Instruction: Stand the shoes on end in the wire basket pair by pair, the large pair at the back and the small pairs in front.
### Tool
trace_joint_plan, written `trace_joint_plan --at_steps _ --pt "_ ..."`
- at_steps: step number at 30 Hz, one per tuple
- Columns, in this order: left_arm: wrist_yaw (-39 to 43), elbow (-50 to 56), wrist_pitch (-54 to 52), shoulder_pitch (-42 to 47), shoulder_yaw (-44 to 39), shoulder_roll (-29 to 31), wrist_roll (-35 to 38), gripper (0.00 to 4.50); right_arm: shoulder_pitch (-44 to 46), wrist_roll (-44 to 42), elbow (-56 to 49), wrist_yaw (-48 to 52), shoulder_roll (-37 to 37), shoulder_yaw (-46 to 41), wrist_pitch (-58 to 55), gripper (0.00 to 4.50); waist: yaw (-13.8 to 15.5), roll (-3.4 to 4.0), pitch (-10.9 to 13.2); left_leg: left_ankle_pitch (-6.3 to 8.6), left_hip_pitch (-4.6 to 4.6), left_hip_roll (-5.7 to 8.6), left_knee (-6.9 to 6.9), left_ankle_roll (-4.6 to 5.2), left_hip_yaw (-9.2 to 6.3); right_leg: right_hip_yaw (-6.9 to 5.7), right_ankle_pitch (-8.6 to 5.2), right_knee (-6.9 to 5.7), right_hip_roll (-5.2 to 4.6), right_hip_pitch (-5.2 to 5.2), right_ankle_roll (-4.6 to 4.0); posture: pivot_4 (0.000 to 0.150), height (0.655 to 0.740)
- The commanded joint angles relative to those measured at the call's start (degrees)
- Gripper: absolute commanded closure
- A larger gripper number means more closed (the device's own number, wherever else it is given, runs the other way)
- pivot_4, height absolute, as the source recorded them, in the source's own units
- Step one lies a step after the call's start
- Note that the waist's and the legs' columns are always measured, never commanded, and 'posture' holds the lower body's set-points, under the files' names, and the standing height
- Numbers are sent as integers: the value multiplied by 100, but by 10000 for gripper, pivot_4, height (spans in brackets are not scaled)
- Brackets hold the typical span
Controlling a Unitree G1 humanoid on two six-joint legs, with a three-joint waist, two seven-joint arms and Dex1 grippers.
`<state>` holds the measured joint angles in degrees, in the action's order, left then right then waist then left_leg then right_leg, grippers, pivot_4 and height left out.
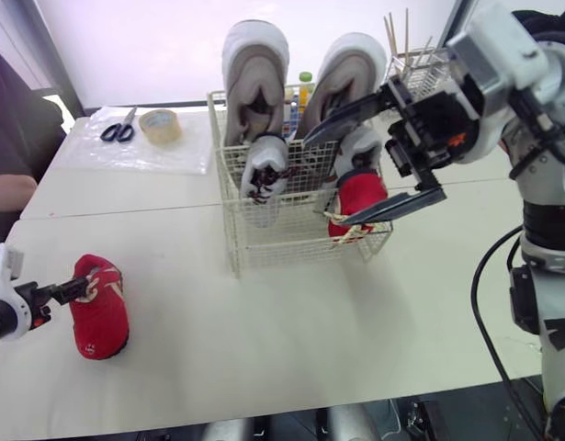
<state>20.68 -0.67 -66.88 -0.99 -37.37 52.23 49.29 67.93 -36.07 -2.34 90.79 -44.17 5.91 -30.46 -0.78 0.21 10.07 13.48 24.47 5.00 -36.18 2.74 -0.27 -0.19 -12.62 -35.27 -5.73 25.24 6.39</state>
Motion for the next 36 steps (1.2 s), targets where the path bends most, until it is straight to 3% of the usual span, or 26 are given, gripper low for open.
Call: trace_joint_plan --at_steps 1,6,7,12,13,16,20,27,36 --pt "110 -292 204 154 206 -91 -318 17829 78 -26 -162 -56 -101 -188 -41 0 1 0 0 0 0 0 0 0 0 0 0 0 0 0 0 1500 7400" --pt "162 -273 225 511 207 -156 -362 42810 56 31 -155 -82 -107 -160 -50 0 0 2 -2 -1 -1 -1 0 -1 1 0 0 -5 0 -2 0 1500 7400" --pt "145 -180 198 595 129 -152 -314 44615 44 26 -160 -93 -105 -164 -66 0 2 2 -2 -1 -1 -1 0 -2 1 0 0 -8 0 -2 0 1500 7400" --pt "-104 516 126 1200 -417 -221 95 44615 -30 37 -146 -183 -93 -190 -103 0 22 -30 -2 -2 2 1 -5 -2 0 -1 0 -5 -4 -2 0 1500 7400" --pt "-95 838 509 1376 -523 -325 102 44615 -46 43 -138 -204 -94 -198 -108 0 24 -48 -2 -2 3 2 -6 -2 0 -2 1 -4 -4 -2 1 1500 7400" --pt "-214 1765 1241 1956 -756 -729 387 44615 -81 57 -108 -269 -93 -224 -130 0 18 -61 -6 -2 4 3 -7 -2 0 -3 2 2 -5 -6 2 1500 7400" --pt "-798 2892 1929 2512 -642 -1728 1020 44615 -140 100 -9 -401 -115 -274 -160 0 12 -60 -7 -7 3 7 -10 -11 2 -4 2 3 -7 -30 3 1500 7400" --pt "-1286 3785 3673 3041 963 -2966 -345 44615 -418 157 49 -669 -390 -435 -412 0 44 -65 -4 -25 2 2 -24 -37 3 -5 2 -1 5 -38 3 1500 7400" --pt "-763 3106 5259 3112 2689 -3679 -1951 44615 -745 138 -226 -973 -643 -531 -724 0 150 -63 -5 8 3 2 -81 17 3 -6 3 -1 6 -64 3 1500 7400"
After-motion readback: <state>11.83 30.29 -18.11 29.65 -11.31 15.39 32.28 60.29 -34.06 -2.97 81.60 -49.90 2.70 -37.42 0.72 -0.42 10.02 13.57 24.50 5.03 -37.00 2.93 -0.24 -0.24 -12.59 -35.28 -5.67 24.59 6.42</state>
